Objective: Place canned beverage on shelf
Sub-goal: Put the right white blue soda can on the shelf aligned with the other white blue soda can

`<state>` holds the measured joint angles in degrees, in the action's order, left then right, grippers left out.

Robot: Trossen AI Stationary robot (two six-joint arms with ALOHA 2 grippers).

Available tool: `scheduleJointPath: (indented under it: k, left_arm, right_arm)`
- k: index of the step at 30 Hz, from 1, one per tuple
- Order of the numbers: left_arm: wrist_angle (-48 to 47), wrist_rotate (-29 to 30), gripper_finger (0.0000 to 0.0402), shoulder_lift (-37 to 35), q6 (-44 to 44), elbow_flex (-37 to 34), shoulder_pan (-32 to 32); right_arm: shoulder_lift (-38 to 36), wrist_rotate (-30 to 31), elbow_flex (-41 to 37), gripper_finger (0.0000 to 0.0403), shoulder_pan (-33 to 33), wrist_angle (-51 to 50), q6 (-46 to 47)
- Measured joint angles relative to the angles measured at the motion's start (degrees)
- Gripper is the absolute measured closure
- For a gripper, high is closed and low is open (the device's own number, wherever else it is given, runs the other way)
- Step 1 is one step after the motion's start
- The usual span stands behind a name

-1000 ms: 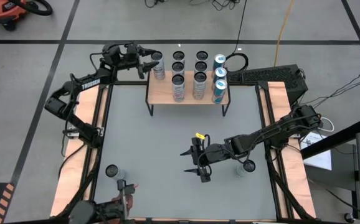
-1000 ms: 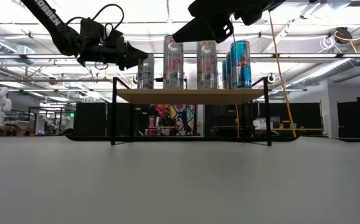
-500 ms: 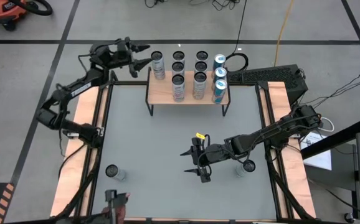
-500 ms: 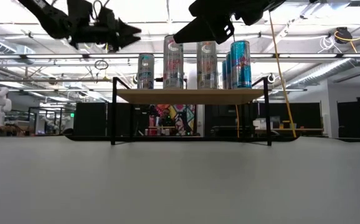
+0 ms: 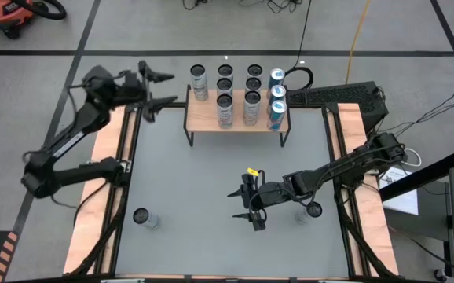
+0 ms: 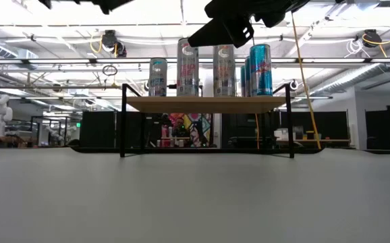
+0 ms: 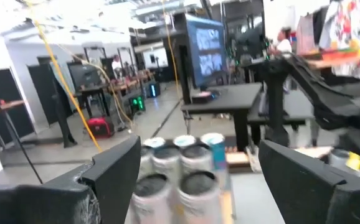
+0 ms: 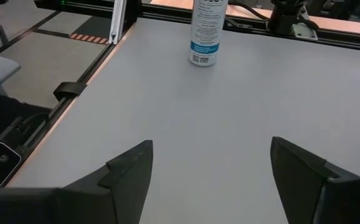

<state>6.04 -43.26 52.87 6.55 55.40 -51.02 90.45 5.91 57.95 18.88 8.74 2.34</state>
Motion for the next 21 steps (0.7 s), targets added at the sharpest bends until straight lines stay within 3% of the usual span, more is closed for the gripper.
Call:
scheduleJointPath:
  k: [12,21]
  left_arm:
    - [-30.27,10.55,0.01,-19.24,2.63,-3.97,15.65]
    - [-36.3,17.13,0.0155,-28.59,-2.63,-12.35,26.17]
  right_arm:
    - [0.0,0.0,0.0,0.0147,2.23,0.49,-0.16]
    - [0.0,0.02,0.0,0.0147,3.01,3.55,-0.4]
